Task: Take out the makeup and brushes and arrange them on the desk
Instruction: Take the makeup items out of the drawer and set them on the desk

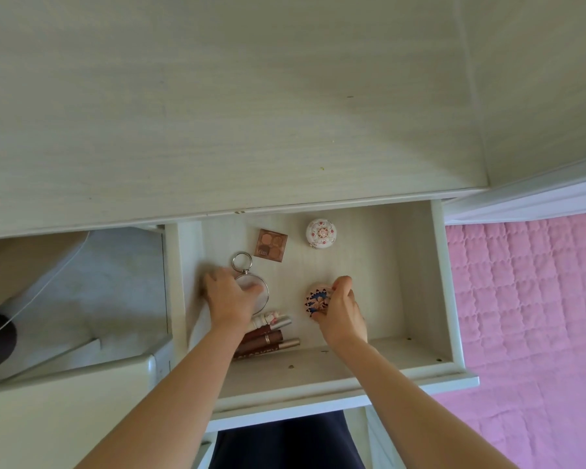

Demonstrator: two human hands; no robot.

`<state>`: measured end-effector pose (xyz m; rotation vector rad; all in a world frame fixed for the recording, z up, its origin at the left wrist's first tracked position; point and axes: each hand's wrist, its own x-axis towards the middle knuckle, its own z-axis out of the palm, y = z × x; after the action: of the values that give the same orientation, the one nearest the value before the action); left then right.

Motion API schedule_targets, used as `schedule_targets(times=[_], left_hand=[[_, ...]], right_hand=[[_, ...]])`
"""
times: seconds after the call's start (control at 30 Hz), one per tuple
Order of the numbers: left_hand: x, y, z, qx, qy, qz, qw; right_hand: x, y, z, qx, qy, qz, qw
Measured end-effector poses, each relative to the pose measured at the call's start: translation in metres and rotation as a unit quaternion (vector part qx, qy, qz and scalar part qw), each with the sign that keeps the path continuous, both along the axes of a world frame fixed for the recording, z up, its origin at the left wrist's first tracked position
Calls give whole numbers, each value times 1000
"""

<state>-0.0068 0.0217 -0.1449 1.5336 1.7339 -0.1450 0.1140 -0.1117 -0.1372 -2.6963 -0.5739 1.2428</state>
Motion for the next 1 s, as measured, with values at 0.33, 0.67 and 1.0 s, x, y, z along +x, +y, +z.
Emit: schedule_targets(times=[0.33, 0.67, 1.0], left_hand=[[8, -27, -4, 43, -9, 63, 997], [7, -33, 7, -13, -127, 172, 977], [-8, -22, 71, -275, -300, 383, 829]], right_hand=[[-6, -6, 2, 7, -7, 8, 1000], [-4, -12, 8, 91, 47, -61, 993], [1, -4, 69, 193, 112, -179, 958]])
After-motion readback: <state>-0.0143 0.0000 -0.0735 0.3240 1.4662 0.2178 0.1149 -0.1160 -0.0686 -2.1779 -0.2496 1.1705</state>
